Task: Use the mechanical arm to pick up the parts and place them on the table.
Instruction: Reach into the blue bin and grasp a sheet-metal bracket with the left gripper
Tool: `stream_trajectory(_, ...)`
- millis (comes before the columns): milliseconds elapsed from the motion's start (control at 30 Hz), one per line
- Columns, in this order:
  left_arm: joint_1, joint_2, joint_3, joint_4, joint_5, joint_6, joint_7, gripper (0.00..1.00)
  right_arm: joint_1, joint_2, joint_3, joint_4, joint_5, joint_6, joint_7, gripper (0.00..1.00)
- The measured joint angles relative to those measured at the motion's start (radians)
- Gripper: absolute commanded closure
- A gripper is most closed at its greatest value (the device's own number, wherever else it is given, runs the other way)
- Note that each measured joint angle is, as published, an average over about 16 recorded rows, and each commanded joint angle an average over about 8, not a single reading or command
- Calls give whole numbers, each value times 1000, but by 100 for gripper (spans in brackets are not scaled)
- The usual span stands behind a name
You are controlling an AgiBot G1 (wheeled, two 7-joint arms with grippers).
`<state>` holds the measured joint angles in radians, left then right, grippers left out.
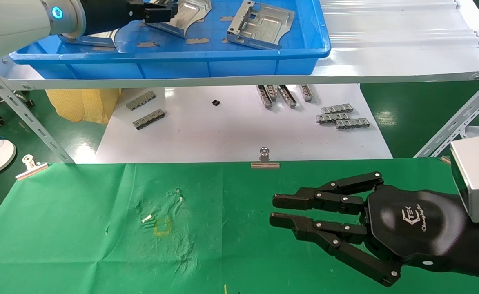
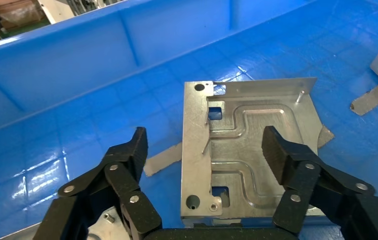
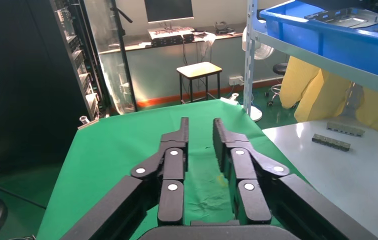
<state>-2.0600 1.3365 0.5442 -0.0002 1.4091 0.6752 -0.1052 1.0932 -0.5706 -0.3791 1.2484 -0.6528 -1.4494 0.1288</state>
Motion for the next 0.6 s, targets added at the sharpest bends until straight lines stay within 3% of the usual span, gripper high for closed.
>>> stream_trajectory(600, 12, -3, 11, -19, 14, -5, -5, 100, 0, 0, 0, 0, 0, 0, 0, 0)
